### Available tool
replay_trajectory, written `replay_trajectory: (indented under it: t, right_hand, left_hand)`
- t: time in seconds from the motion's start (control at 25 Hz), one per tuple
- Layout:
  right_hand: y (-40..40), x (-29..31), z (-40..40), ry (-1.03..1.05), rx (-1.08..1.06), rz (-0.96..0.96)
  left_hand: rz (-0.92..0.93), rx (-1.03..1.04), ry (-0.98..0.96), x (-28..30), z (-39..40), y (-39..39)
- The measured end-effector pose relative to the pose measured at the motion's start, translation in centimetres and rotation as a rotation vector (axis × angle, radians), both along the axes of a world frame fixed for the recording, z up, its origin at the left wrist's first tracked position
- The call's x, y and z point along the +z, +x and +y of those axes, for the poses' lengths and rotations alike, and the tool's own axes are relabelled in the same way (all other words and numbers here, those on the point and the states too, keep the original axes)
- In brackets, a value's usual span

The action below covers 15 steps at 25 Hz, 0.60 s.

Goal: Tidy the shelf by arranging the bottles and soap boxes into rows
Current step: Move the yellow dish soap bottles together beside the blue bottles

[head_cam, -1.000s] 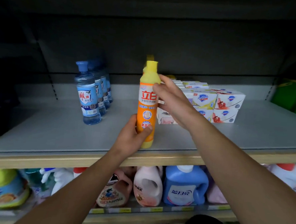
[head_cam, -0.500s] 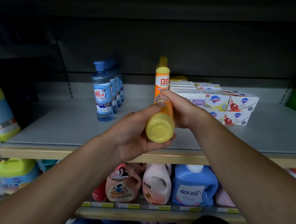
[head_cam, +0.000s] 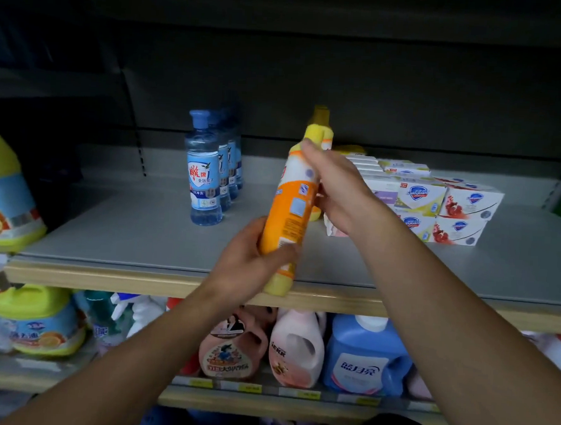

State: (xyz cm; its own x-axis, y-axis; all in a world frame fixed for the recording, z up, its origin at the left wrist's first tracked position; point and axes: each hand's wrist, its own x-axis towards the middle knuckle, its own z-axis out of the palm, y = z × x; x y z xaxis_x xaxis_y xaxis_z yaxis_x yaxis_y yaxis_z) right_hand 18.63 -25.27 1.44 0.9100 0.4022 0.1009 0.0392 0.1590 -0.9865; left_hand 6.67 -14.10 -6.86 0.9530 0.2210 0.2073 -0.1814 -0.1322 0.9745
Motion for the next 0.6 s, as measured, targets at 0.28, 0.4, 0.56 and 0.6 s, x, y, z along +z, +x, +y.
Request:
replay_trajectory:
  t: [0.28,0.4,0.56,0.6]
  right_hand:
    - [0.4,-1.4,-0.9,0.139,0.223,0.055]
    - [-0.9,0.3,0.0,-0.217,-0.071,-0.332]
    - [-1.0,0.5,1.3,-0.351,-0.233,-0.493]
    - [-0.7,0.5,1.4,-0.292,-0.165,-0.376]
  left_hand:
    - [0.223,-0.352,-0.459,-0.3,1.4,-1.1]
    - [0.039,0.207,0.324,-0.9,1.0,-0.7]
    - [-0.123,0.238,0.251,-0.7,0.5,-0.9]
    - [-0.044,0.112,0.011,0.0,0.2,-1.4]
